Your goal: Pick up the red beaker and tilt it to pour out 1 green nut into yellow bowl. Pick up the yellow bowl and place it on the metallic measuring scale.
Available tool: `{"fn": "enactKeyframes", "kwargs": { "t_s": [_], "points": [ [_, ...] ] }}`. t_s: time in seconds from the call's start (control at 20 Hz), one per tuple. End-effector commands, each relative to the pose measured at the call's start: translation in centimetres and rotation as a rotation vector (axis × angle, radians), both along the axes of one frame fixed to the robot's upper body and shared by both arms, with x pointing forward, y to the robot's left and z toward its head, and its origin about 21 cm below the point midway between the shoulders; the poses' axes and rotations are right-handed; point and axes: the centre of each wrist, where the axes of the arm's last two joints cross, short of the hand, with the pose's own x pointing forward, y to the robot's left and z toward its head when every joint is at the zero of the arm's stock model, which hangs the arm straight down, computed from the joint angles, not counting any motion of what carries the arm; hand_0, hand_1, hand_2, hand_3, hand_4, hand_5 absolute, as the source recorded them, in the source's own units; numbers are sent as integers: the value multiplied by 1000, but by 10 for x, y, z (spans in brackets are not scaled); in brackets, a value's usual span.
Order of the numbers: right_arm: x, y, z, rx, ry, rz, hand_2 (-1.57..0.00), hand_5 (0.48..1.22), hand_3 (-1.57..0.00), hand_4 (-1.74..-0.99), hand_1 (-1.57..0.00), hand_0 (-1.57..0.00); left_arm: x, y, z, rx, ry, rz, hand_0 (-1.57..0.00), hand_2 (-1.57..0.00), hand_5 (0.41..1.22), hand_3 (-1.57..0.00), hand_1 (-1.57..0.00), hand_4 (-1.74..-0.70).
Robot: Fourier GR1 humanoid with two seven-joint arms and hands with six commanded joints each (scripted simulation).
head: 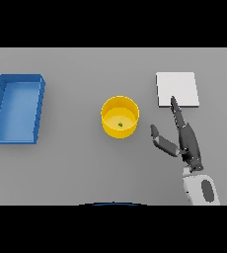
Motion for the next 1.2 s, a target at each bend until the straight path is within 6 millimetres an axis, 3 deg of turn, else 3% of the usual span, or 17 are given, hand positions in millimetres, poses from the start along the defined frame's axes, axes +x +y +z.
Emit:
{"fn": "enactKeyframes", "kwargs": {
  "t_s": [0.0,0.1,0.3,0.35,0.45,0.5,0.6,0.75,0.9,1.15],
  "points": [
    [-1,0,-1,8,-2,-6,1,693,1,-1201,1,1,-6,-3,-5,-13,11,7,-1571,-1571,1221,-1393,-1571,-1741],
    [-1,0,-1,11,3,-9,1,687,1,-1186,1,1,-21,-8,-13,-29,34,25,-1571,-1571,1221,-1383,-1571,-1741],
    [-1,1,0,13,13,-2,1,679,1,-1168,1,1,-43,-18,-24,-91,119,6,-1571,-1571,955,-1366,-1571,-1735],
    [0,1,2,9,3,-6,1,678,1,-1165,1,1,-47,-19,-22,-89,144,-28,-1571,-1571,888,-1407,-1571,-1661],
    [0,2,1,3,9,-10,1,671,1,-1163,1,1,-56,-19,-13,-59,146,-131,-1571,-1489,774,-1238,-1545,-1311],
    [-1,1,1,-3,11,-11,1,669,1,-1159,1,1,-62,-17,-12,-41,151,-191,-1495,-1311,740,-1098,-1380,-1155],
    [-1,0,-1,-2,12,-8,1,671,1,-1162,1,1,-67,-11,-15,-73,188,-273,-1003,-839,697,-707,-883,-933],
    [1,3,1,9,-9,-3,1,680,1,-1147,1,1,-71,-8,-13,-35,243,-308,-513,-429,656,-361,-452,-785],
    [2,0,2,4,-2,8,1,690,1,-1156,1,1,-67,-7,-19,4,255,-311,-262,-219,648,-185,-231,-741],
    [-2,-1,0,-23,17,-13,1,679,1,-1178,1,1,-61,-13,-20,43,195,-293,-85,-71,653,-60,-75,-705]
  ]
}}
